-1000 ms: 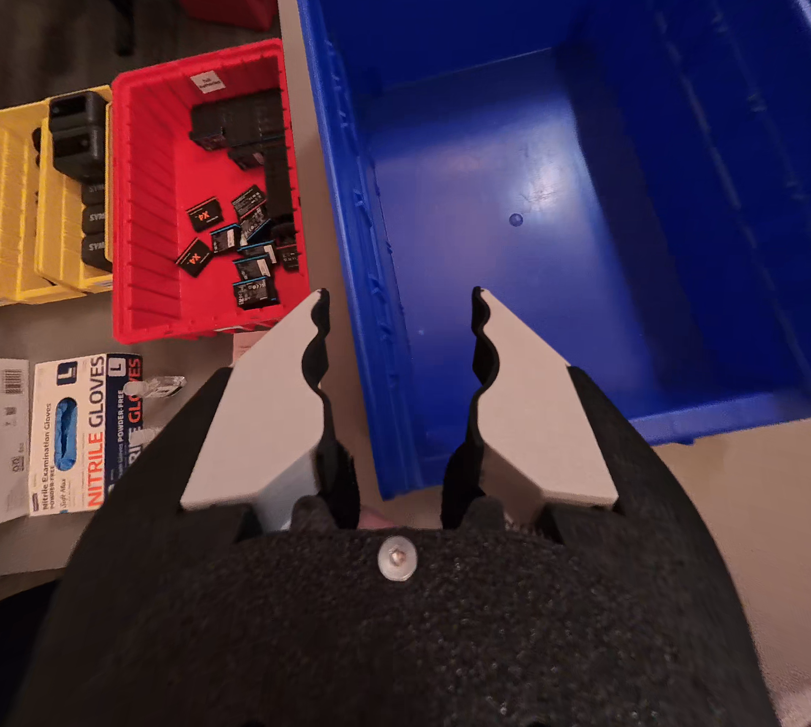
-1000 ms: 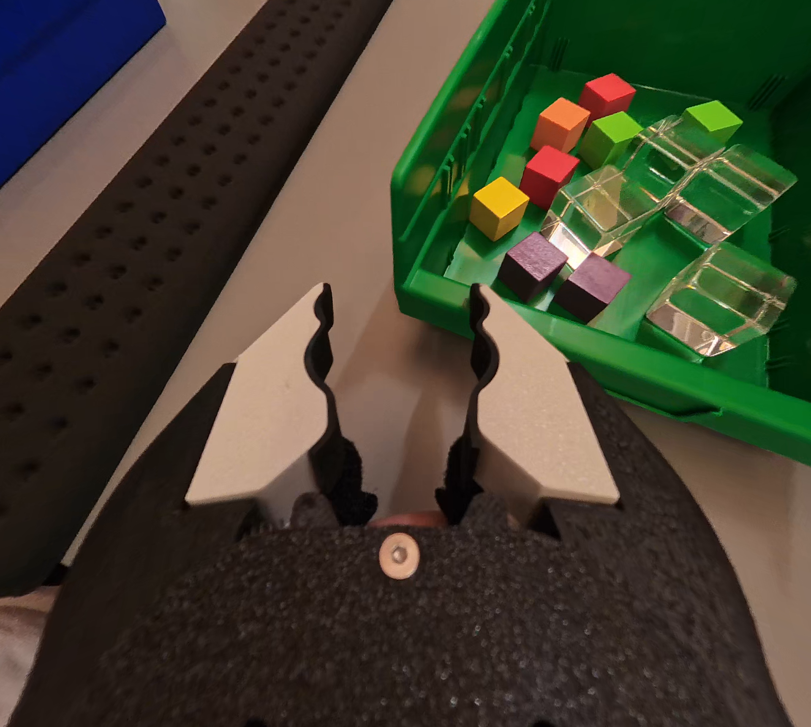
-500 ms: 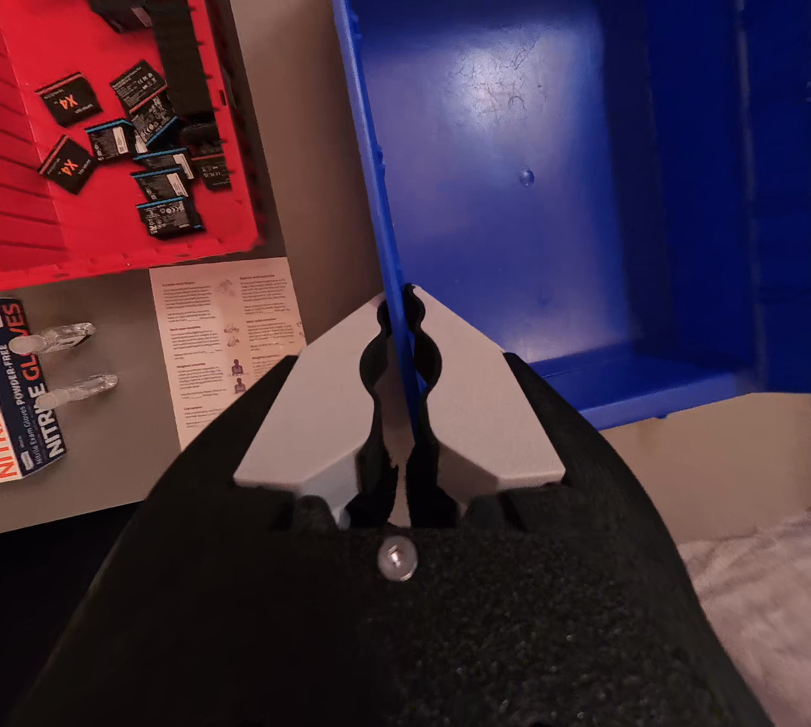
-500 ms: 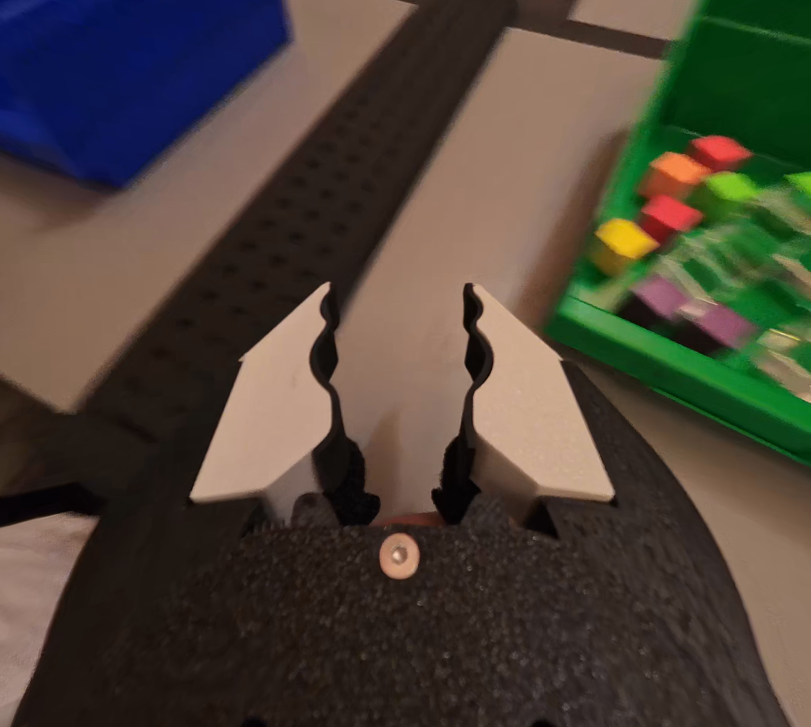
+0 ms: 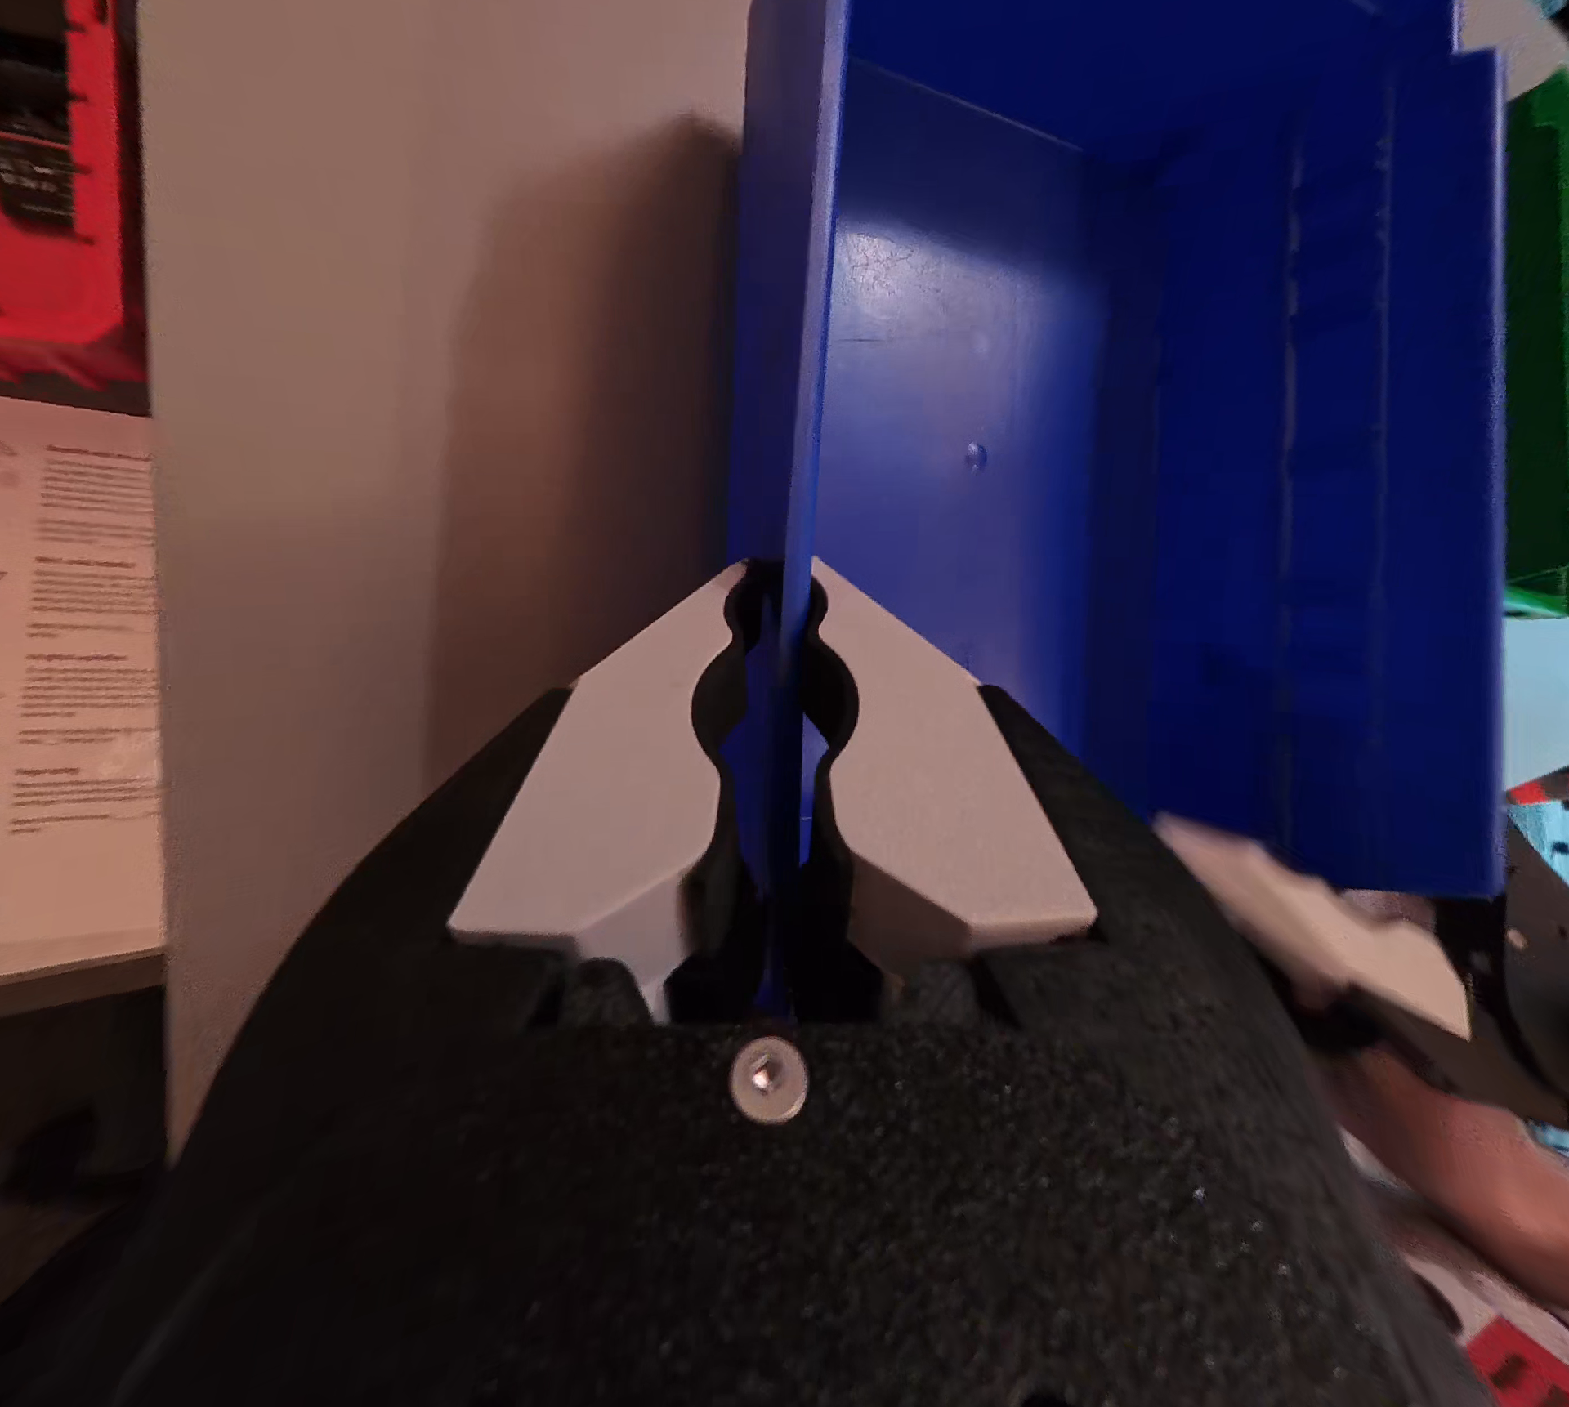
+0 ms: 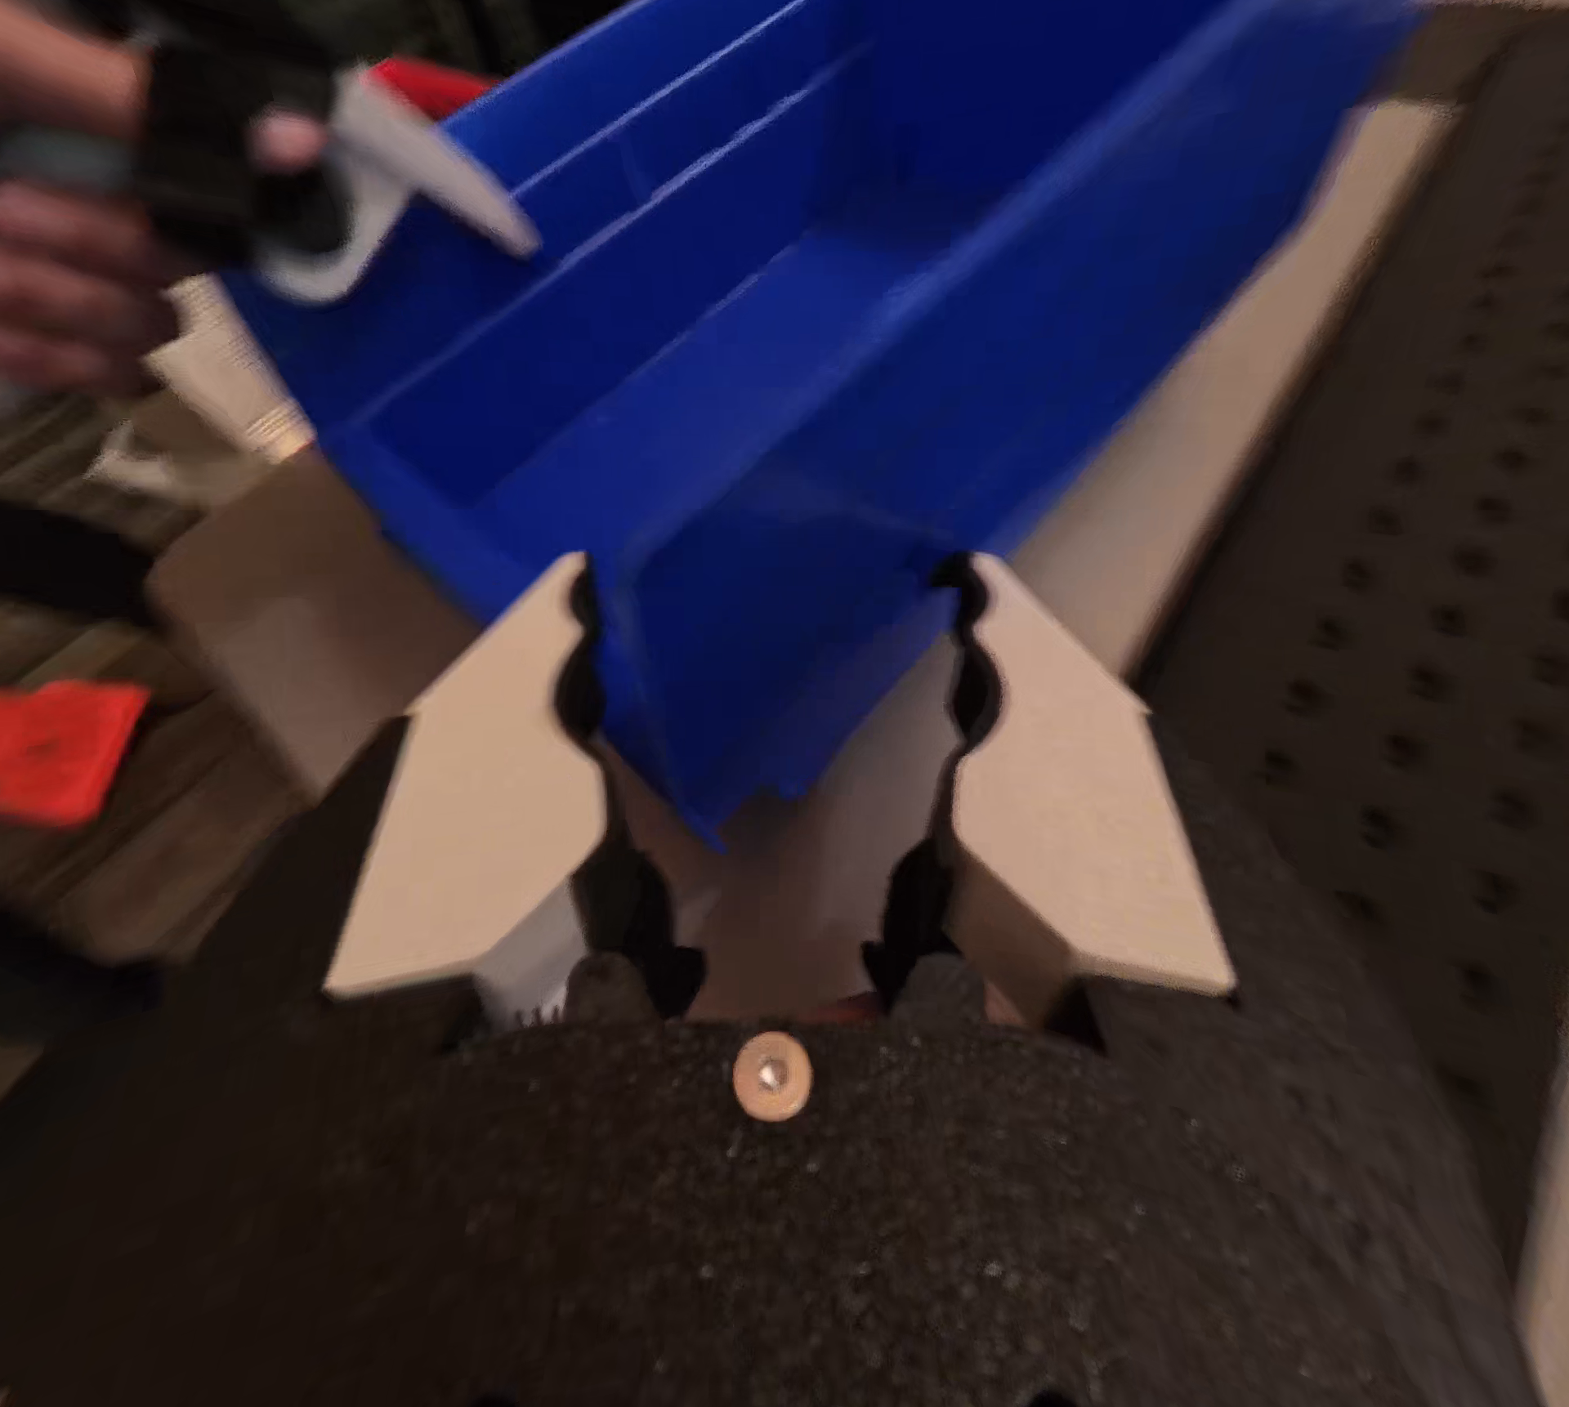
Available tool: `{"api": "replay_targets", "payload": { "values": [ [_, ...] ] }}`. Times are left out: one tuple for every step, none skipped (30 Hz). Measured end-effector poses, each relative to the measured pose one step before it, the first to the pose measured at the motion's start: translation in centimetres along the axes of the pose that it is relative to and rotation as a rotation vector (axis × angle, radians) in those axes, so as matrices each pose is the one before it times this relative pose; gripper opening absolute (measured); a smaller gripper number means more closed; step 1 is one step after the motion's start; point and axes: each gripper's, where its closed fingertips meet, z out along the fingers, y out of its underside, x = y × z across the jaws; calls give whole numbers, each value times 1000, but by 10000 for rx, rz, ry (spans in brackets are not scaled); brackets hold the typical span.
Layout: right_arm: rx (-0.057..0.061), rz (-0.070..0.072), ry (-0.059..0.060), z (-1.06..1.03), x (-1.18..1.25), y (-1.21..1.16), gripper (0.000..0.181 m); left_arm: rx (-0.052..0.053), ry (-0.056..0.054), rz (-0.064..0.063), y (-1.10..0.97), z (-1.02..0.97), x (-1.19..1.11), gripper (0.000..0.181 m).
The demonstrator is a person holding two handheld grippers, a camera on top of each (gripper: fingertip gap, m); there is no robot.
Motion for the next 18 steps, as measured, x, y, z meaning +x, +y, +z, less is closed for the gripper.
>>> {"api": "replay_targets", "payload": {
  "values": [
    [358, -85, 315, -787, 1074, -761, 77, 168, 99, 11, 196, -174, 966, 7],
    [238, -183, 351, -780, 1109, -766, 71, 290, 45, -20, -14, -172, 1120, 7],
    [269, -299, 473, -914, 1332, -916, 58, 255, -42, 142, -24, -165, 1329, 7],
    [357, -404, 541, -1024, 1522, -1148, 49, 214, -220, 471, -31, -212, 1523, 7],
    [348, -337, 684, -1098, 1880, -1195, 40, 229, -265, 655, -123, -282, 1849, 7],
    [226, -87, 547, -1077, 1968, -998, 33, 279, -266, 436, -282, -309, 2003, 7],
    [92, 146, 657, -1123, 2419, -736, 22, 396, -32, 281, -453, -370, 2241, 9],
    [128, 59, 716, -1230, 2781, -702, 4, 369, 169, 365, -466, -342, 2340, 13],
    [312, -337, 193, -1118, 2061, -817, 4, 230, 437, 294, -434, -221, 2631, 19],
    [116, -51, 320, -1246, 2166, -420, 3, 110, 498, 159, -270, 56, 2645, 24],
    [35, 186, 332, -1394, 2106, -224, 3, 60, 508, 86, -137, 272, 2597, 27],
    [1, 313, 225, -1522, 1963, -162, 3, -28, 484, 180, 66, 416, 2501, 32],
    [-72, 294, 196, -1570, 1928, -86, 3, -145, 530, 347, 228, 496, 2483, 37],
    [-164, 209, 276, -1670, 1985, 0, 3, -147, 720, 203, 170, 421, 2638, 43],
    [-146, 215, 263, -1781, 2013, 4, 3, 49, 883, 46, -167, 310, 2659, 48],
    [-77, 97, 323, -1861, 2093, -27, 3, 185, 965, -40, -441, 232, 2515, 51],
    [-47, -81, 379, -1910, 2124, -111, 3, 213, 751, -88, -599, 308, 1873, 52],
    [-65, -326, 394, -1907, 2102, -194, 3, 219, 380, -109, -732, 432, 872, 52]
  ]
}}
